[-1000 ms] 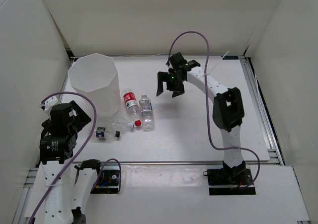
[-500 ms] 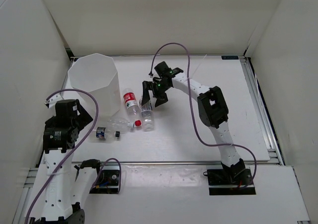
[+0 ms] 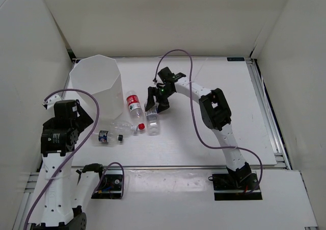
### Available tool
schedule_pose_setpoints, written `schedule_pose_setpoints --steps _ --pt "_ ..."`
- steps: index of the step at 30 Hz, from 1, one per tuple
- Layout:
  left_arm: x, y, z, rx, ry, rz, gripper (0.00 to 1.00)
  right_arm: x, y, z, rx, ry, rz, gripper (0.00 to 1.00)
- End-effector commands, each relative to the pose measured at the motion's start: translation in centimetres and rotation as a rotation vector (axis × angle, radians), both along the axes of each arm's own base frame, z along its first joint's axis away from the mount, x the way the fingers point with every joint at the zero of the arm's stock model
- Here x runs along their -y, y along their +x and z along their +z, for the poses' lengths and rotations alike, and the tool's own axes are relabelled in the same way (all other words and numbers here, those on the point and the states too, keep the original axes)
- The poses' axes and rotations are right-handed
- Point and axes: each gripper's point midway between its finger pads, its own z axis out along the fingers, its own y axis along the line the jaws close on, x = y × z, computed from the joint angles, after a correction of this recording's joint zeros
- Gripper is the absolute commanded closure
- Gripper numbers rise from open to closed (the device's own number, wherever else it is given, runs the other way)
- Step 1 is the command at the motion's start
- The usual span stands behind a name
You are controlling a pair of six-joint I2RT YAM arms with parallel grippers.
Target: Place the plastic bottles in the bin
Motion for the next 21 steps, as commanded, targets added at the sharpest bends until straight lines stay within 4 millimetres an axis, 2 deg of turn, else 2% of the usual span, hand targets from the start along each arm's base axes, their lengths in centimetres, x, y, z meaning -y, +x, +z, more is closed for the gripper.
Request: schedule_pose_setpoints --steps 1,4,7,9,10,12,13,14,16,17,18,21 --pt "-0.3 -0.4 2.1 0.05 0.017 0.015 0.0 1.1 0.6 5.3 0.131 0.014 -0.018 0.55" --pt "-0.3 -0.8 3.4 0.096 0.012 0.021 0.0 1.6 1.9 10.1 0.224 0.068 -0.047 0.63" --pt "0.0 -1.4 4.5 0.142 -0.01 0.028 0.0 1.7 2.8 19.2 0.355 0.205 -0.091 0.69" --pt "0.4 -1.9 4.9 0.168 -0.025 0.011 0.0 1.0 3.1 24.0 0.413 0.305 -0.116 0.72" --pt "0.6 -1.8 4.9 0.174 -0.039 0.011 0.0 0.6 3.5 27.1 0.465 0.361 -0.13 0.72" --pt "0.9 -2.2 4.9 0.194 -0.055 0.009 0.0 -0.2 3.9 31.2 0.529 0.474 -0.138 0.79" --pt "1.0 -2.4 4.6 0.182 -0.062 0.003 0.0 -1.0 4.1 32.0 0.502 0.523 -0.14 0.83" --pt "1.2 -2.3 4.6 0.182 -0.07 -0.006 0.0 -1.3 4.4 34.1 0.533 0.572 -0.149 0.89" --pt "2.1 -2.3 4.3 0.165 -0.093 -0.056 0.0 -2.8 5.1 36.3 0.612 0.649 -0.157 0.89" --pt "2.3 -2.4 3.8 0.13 -0.094 -0.081 0.0 -3.6 5.8 37.4 0.655 0.653 -0.225 0.89" --pt "2.8 -2.4 3.4 0.101 -0.107 -0.109 0.0 -4.1 6.0 39.9 0.73 0.718 -0.247 0.88" --pt "2.9 -2.9 3.3 0.056 -0.092 -0.143 0.0 -6.0 6.3 41.9 0.809 0.778 -0.31 0.88"
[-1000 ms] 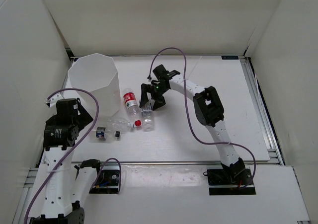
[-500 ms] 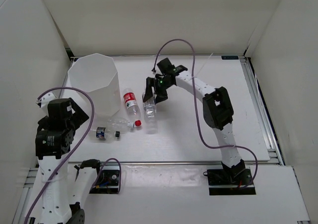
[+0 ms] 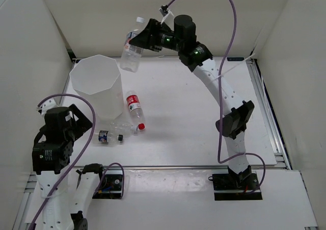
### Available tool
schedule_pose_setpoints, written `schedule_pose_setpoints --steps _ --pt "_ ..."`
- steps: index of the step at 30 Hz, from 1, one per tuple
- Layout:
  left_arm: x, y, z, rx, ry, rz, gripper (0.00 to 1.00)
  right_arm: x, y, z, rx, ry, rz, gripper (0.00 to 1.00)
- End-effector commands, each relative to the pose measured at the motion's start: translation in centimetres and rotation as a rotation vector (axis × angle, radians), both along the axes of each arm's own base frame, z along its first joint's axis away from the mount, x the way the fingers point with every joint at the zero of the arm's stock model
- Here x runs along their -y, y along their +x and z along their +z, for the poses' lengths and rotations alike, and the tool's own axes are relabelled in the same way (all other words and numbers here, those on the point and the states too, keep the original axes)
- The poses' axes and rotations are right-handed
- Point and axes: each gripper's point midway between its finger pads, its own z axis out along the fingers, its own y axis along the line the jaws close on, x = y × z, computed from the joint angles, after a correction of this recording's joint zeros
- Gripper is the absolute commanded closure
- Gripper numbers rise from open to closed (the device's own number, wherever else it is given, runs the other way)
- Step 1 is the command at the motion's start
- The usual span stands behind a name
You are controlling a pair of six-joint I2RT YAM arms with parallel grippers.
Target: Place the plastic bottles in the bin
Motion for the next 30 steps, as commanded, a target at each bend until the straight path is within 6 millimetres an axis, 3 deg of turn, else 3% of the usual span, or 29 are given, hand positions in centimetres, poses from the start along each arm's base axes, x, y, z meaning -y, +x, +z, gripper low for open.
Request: schedule_pose_setpoints --steps 1,5,9,11,13,14,15,16,17,18,20,22,23,24,26,29,30 --pt "1.1 -0.4 -0.1 -0.067 -0.008 -0.089 0.0 -3.5 1.1 3.6 0.109 0.162 -0.084 0.88" --pt "1.4 -0.4 0.0 -0.09 0.0 -0.117 0.0 -6.6 1.2 2.5 0.121 0.192 -0.115 0.88" --pt "1.4 -0.1 0.0 -0.112 0.029 -0.151 0.0 -9.1 0.5 0.8 0.177 0.156 -0.137 0.76" --pt "1.8 0.1 -0.1 -0.121 0.03 -0.176 0.0 -9.8 -0.2 0.7 0.194 0.148 -0.131 0.58" --pt "1.9 0.2 -0.1 -0.121 0.03 -0.185 0.0 -9.7 0.1 -0.3 0.199 0.103 -0.14 0.25" --pt "1.9 0.2 -0.1 -0.121 0.03 -0.185 0.0 -9.4 -0.2 -0.1 0.206 0.087 -0.141 0.0" --pt "2.1 0.2 -0.1 -0.12 0.023 -0.193 0.0 -7.9 -0.8 1.8 0.221 0.081 -0.166 0.0" --pt "2.3 0.4 0.0 -0.111 0.018 -0.2 0.0 -7.0 0.0 0.8 0.231 0.026 -0.227 0.0" --pt "2.3 0.4 0.0 -0.108 0.01 -0.193 0.0 -6.0 0.1 1.2 0.238 0.013 -0.265 0.0" --pt "2.3 0.4 0.0 -0.108 0.01 -0.193 0.0 -3.9 -1.1 3.9 0.252 0.035 -0.297 0.0" --pt "2.1 0.4 -0.2 -0.115 0.01 -0.179 0.0 -0.6 0.3 3.6 0.198 0.011 -0.366 0.0" --pt "2.0 0.4 -0.2 -0.115 0.016 -0.172 0.0 2.0 0.5 1.7 0.145 -0.046 -0.378 0.0" --pt "1.8 0.2 0.0 -0.101 0.017 -0.156 0.0 2.3 0.5 0.1 0.131 -0.087 -0.361 0.0" --pt "1.6 0.2 0.0 -0.101 0.023 -0.149 0.0 3.1 0.8 -3.5 0.078 -0.172 -0.35 0.0" --pt "1.5 0.2 0.0 -0.095 0.018 -0.125 0.0 3.2 0.0 -6.4 0.047 -0.249 -0.281 0.0" --pt "1.4 0.3 -0.2 -0.076 -0.014 -0.072 0.0 1.5 -2.5 -15.0 -0.079 -0.42 -0.049 0.0" --pt "1.2 0.3 -0.2 -0.071 -0.018 -0.054 0.0 1.6 -2.5 -17.0 -0.099 -0.465 -0.036 0.0"
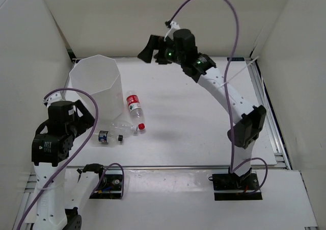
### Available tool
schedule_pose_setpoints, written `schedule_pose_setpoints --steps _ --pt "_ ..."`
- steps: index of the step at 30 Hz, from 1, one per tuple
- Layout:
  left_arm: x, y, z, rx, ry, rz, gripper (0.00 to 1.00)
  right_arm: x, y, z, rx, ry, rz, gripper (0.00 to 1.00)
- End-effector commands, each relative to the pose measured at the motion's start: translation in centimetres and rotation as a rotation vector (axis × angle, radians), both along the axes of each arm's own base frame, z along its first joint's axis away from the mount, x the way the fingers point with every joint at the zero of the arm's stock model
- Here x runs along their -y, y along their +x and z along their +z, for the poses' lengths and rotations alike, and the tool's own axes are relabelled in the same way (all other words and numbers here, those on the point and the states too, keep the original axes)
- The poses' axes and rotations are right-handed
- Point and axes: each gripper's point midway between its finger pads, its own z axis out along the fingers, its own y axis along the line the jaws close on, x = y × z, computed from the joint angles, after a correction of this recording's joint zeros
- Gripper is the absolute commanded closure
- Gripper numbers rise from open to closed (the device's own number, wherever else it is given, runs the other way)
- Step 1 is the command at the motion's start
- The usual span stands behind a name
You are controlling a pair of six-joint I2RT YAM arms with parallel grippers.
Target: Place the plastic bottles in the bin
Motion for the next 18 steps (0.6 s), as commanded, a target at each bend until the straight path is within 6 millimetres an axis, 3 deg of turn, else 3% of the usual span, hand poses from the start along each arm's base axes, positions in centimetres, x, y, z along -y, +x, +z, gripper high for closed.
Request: schedule_pose_setpoints --steps 1,3,7,10,13,14,18 --pt "-0.4 -1.0 -0.7 -0.023 -0.024 0.076 0.0 -2.6 -3.6 -14.7 -0.28 -0.262 0.24 0.0" --pt "-0.3 -1.0 -1.1 -0.026 -0.047 0.098 0.0 -2.6 -4.1 -19.5 -0.353 -0.325 0.276 0.0" --pt "0.1 -0.8 -1.8 -0.053 -0.067 0.089 0.0 -3.5 -4.7 -25.5 -0.411 -0.39 0.307 0.0" --pt "0.1 -1.1 -2.5 -0.065 -0.072 0.096 0.0 -4.5 -5.1 -28.0 -0.441 -0.406 0.345 0.0" --pt "0.1 -1.5 -3.3 -0.089 -0.069 0.097 0.0 -5.2 -5.0 -29.7 -0.476 -0.403 0.365 0.0" --pt "0.1 -1.5 -3.6 -0.1 -0.068 0.097 0.0 -5.8 -4.8 -29.3 -0.47 -0.386 0.384 0.0" --pt "0.2 -1.8 -3.9 -0.104 -0.08 0.112 0.0 -6.7 -4.8 -31.9 -0.554 -0.37 0.385 0.0"
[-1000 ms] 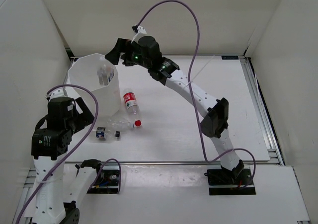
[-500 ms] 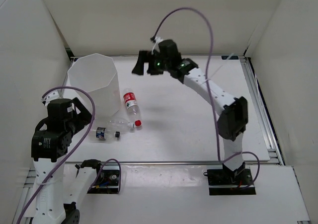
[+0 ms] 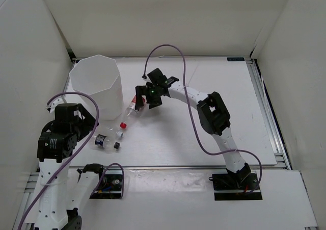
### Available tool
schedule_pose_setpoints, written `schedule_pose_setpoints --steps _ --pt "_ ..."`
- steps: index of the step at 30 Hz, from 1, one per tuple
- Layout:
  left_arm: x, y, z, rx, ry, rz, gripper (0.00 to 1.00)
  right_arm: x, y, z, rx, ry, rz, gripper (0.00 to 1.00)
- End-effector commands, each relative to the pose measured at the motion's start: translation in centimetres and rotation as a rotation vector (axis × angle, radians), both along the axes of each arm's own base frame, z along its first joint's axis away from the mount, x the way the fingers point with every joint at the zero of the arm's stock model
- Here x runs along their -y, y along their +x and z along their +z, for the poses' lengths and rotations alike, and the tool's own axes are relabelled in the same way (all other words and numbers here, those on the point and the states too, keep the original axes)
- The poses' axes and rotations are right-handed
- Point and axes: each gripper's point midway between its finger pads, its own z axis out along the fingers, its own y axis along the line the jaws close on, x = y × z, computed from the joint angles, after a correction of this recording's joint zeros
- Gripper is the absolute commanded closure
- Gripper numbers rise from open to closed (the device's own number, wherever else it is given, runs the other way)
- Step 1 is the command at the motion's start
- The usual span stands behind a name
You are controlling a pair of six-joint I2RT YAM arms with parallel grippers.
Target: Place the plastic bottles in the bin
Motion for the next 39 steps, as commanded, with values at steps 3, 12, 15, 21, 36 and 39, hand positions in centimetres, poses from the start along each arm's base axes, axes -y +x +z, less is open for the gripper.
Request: schedule_pose_setpoints --steps 3,12,15,21,36,39 --pt "0.3 -1.7 -1.2 -0.061 -0.028 0.008 0.0 -2.2 0.8 1.0 -0.014 0.091 0.012 0.0" --pt "1.0 -2.0 -1.7 -0.064 -0.059 -0.017 0.0 -2.7 0.6 0.0 -0.136 0.133 -0.077 0.0" --pt "1.4 -2.2 -2.3 -0.077 -0.076 -0.031 0.0 -3.1 1.0 0.5 -0.239 0.178 -0.16 0.0" --pt "2.2 -2.5 -2.9 -0.089 -0.11 -0.059 0.0 -4.2 2.1 0.7 -0.335 0.222 -0.25 0.0" --pt "2.6 -3.3 -6.2 -0.157 -0.176 0.022 0.0 -0.1 1.5 -1.9 -0.512 0.155 -0.295 0.53" --pt "2.7 -3.6 -7.3 -0.184 -0.196 0.055 0.0 1.4 1.1 1.5 -0.451 0.186 -0.26 0.63"
